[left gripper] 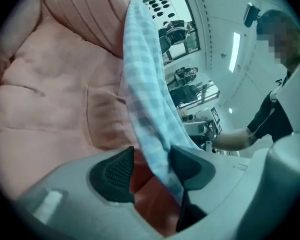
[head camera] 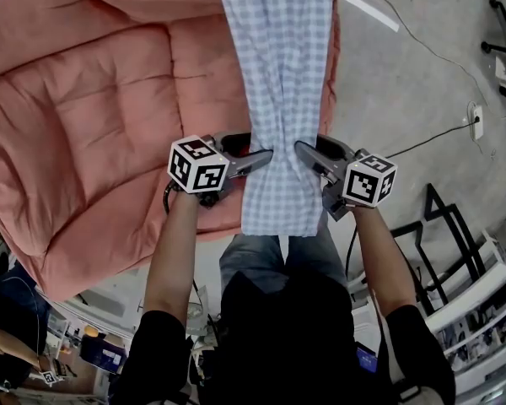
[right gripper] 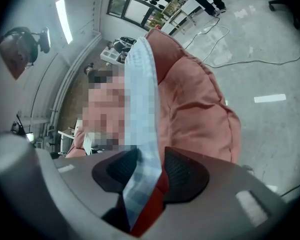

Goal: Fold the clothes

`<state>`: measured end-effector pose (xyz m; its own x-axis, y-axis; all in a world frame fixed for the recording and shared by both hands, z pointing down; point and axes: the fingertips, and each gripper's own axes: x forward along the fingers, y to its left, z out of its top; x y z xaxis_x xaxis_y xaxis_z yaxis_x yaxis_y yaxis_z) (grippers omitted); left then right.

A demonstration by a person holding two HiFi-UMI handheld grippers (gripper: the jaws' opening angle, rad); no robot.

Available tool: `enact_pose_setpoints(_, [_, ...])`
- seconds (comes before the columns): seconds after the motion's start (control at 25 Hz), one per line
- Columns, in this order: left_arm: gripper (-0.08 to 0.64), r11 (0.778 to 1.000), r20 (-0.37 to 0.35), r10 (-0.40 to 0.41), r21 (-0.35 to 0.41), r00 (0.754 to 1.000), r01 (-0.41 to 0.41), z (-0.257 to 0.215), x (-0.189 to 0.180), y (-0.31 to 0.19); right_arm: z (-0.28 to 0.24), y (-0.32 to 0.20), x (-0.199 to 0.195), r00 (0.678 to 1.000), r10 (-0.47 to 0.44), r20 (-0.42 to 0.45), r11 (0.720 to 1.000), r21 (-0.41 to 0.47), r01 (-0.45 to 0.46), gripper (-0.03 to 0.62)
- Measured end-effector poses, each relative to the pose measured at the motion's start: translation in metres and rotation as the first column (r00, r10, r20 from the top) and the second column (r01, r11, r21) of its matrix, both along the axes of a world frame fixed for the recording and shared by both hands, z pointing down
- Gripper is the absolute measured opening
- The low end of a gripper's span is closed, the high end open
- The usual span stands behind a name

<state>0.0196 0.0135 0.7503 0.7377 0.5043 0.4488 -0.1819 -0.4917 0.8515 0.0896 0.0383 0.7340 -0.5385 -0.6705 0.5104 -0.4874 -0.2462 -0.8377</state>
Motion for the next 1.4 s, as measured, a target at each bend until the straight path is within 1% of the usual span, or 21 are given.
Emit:
enact_pose_setpoints(0.04, [0.229,1.0,-0.012,0.007,-0.013,1.0,-0.007,-0.001,0.002,0.002,-0.002,-0.001,-0.001,1.0,-0.005,0.011,1.0,0.007,0.005,0.164])
enact_pose_setpoints(0.08, [0.189,1.0,-0.024,0.012,-0.026,1.0,-0.012,-0.004,0.003,0.004,-0.004,-0.002,-0.001,1.0,-0.009,0.022,1.0,0.015,0.009,0.144])
enact_pose_setpoints(0.12, [0.161,0.999,-0.037,0.015,-0.036,0.999,-0.016,-0.006,0.004,0.006,-0.006,-0.002,-0.002,0.999,-0.014,0.034,1.0,0.023,0.013,0.136])
enact_pose_setpoints(0.2, [0.102,0.999,-0.057,0.017,-0.04,0.998,-0.019,-0.012,0.006,0.008,-0.009,-0.001,-0.004,0.998,-0.024,0.057,0.999,0.037,0.021,0.1])
enact_pose_setpoints(0.24, [0.095,0.999,-0.062,0.017,-0.033,0.998,-0.019,-0.015,0.005,0.008,-0.011,0.0,-0.005,0.997,-0.027,0.066,0.999,0.042,0.024,0.09])
enact_pose_setpoints(0.28, [0.077,1.0,-0.064,0.016,-0.023,0.998,-0.018,-0.017,0.004,0.008,-0.013,0.001,-0.007,0.997,-0.03,0.072,0.999,0.046,0.027,0.067])
enact_pose_setpoints(0.36, [0.059,1.0,-0.069,0.013,-0.008,0.998,-0.013,-0.022,0.002,0.007,-0.018,0.002,-0.008,0.997,-0.038,0.071,0.998,0.053,0.035,0.05])
enact_pose_setpoints(0.4, [0.053,1.0,-0.074,0.01,-0.001,0.997,-0.01,-0.025,0.002,0.007,-0.021,0.003,-0.009,0.997,-0.042,0.068,0.998,0.056,0.038,0.029])
enact_pose_setpoints(0.52, [0.048,1.0,-0.098,-0.003,0.023,0.995,0.005,-0.038,-0.001,0.003,-0.032,0.004,-0.007,0.997,-0.038,0.066,0.996,0.078,0.033,0.02])
enact_pose_setpoints(0.6, [0.046,0.999,-0.121,-0.022,0.033,0.992,0.026,-0.049,-0.001,-0.002,-0.042,0.004,-0.003,0.996,-0.025,0.084,0.995,0.101,0.016,0.02])
enact_pose_setpoints(0.8, [0.044,0.997,-0.194,-0.055,0.048,0.979,0.066,-0.091,0.003,-0.005,-0.084,0.006,0.005,0.978,0.036,0.206,0.984,0.166,-0.071,0.018])
enact_pose_setpoints(0.92, [0.044,0.995,-0.232,-0.069,0.051,0.97,0.083,-0.113,-0.001,-0.005,-0.106,0.01,0.004,0.968,0.049,0.245,0.975,0.2,-0.1,0.018])
enact_pose_setpoints(1.04, [0.044,0.993,-0.26,-0.069,0.073,0.963,0.091,-0.128,-0.005,-0.01,-0.118,0.008,0.005,0.971,0.043,0.237,0.968,0.229,-0.099,0.018])
enact_pose_setpoints(1.2, [0.044,0.991,-0.264,-0.071,0.095,0.962,0.099,-0.146,-0.015,-0.011,-0.137,0.01,0.001,0.98,0.04,0.196,0.967,0.24,-0.088,0.017])
enact_pose_setpoints(1.4, [0.043,0.989,-0.297,-0.063,0.106,0.953,0.098,-0.179,-0.028,-0.003,-0.179,0.014,-0.018,0.99,-0.033,0.136,0.955,0.295,-0.008,0.017])
